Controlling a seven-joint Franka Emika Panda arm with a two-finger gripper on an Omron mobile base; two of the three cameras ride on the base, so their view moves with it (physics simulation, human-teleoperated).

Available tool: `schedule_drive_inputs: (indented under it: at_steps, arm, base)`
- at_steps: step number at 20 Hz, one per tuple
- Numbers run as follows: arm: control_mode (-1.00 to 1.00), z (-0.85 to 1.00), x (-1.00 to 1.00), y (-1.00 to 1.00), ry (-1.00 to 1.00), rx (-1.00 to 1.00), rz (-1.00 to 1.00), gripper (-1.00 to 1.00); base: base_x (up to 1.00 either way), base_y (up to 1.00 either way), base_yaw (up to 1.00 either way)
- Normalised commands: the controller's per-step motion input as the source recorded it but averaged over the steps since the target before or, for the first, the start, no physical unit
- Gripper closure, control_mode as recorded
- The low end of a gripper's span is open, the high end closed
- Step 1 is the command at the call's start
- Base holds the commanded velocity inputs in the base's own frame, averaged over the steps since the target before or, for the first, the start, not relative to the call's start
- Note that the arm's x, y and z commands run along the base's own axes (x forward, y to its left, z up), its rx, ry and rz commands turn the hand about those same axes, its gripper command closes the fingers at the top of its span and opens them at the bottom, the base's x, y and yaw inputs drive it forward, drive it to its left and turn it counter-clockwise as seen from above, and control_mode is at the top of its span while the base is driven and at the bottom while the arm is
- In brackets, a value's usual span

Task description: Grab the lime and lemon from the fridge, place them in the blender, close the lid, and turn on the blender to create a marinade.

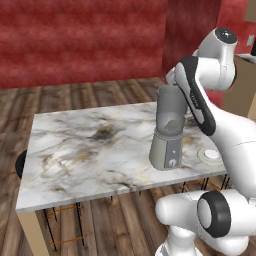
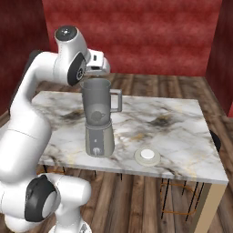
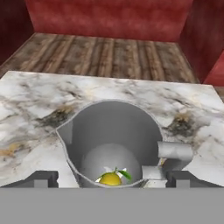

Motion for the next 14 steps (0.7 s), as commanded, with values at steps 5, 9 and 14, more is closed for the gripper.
schedule_drive_inputs:
  at_steps: [5, 9, 14]
  arm:
    - [-1.00, 0.37, -0.99, 0.02, -0.19, 0.00, 0.00, -1.00]
    - [-1.00, -0.11, -1.00, 0.05, -0.08, 0.00, 0.00, -1.00]
    - [-1.00, -0.76, -1.00, 0.13, -0.01, -0.02, 0.00, -1.00]
  base:
    - [0.00, 0.00, 0.00]
    - [0.00, 0.00, 0.00]
    - [0.00, 0.00, 0.00]
